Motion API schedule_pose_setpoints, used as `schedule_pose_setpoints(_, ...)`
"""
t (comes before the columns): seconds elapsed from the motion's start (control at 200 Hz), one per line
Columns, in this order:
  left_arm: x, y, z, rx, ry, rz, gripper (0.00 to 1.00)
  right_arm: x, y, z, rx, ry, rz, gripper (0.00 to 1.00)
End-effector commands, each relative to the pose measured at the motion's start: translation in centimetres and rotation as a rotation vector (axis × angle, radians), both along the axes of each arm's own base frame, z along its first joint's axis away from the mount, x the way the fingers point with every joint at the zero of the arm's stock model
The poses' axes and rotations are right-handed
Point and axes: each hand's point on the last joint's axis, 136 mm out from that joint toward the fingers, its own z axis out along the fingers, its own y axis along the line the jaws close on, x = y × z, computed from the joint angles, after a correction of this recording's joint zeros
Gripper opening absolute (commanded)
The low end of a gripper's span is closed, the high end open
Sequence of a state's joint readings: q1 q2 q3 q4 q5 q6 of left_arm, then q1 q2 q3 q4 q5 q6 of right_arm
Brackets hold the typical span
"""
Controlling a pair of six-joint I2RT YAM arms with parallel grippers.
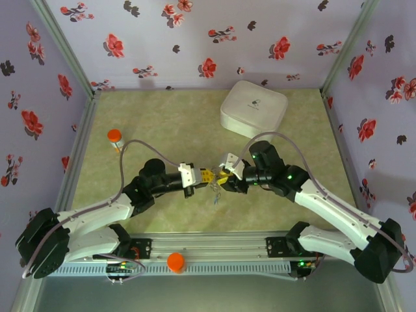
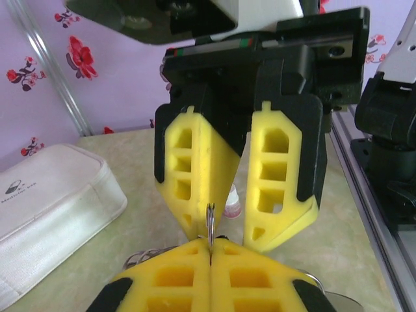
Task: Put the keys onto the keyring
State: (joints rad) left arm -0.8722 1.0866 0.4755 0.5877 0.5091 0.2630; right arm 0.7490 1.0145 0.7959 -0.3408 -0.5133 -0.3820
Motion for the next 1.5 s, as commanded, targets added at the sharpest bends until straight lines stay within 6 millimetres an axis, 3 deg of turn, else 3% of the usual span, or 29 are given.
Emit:
schedule_pose_setpoints(0.0, -0.2, -0.1, 2.4, -0.097, -0.034, -0.011, 0.0, 0.6, -0.2, -0.1, 0.027, -0.028, -0.055, 0.33)
schedule_pose_setpoints(0.11, -0.1, -0.1, 2.7, -0.113, -0.033, -0.009, 0.0, 0.8, -0.3, -0.8, 0.024, -0.02, -0.079, 0.34)
schedule_pose_setpoints(0.35, 0.3, -0.2, 3.2, -0.138, -0.032, 0.003, 0.0, 0.6, 1.3, -0.2, 0.106, 0.005, -0.048, 0.34)
schedule_pose_setpoints(0.58, 0.3, -0.2, 3.4, -0.145, -0.025, 0.007, 0.0, 0.3, 1.1, 0.2, 0.157, -0.028, -0.049, 0.38)
schedule_pose_setpoints(0.975, 0.3, 0.0, 3.6, -0.151, -0.023, 0.016, 0.0, 0.6, 0.8, 1.4, 0.193, -0.057, -0.081, 0.35)
schedule_pose_setpoints(1.03, 0.3, 0.0, 3.5, -0.15, -0.022, 0.016, 0.0, 0.5, 0.7, 1.5, 0.191, -0.06, -0.082, 0.31)
schedule_pose_setpoints(1.145, 0.3, 0.0, 3.8, -0.153, -0.024, 0.016, 0.0, 0.2, 0.8, 1.2, 0.178, -0.041, -0.063, 0.12)
schedule_pose_setpoints(1.24, 0.3, 0.1, 3.9, -0.152, -0.028, 0.017, 0.0, 0.2, 0.8, 0.9, 0.153, -0.026, -0.06, 0.02)
schedule_pose_setpoints(1.495, -0.1, 0.3, 2.5, -0.08, -0.01, 0.009, 0.0, 0.3, 0.5, 2.9, 0.14, -0.057, -0.08, 0.0)
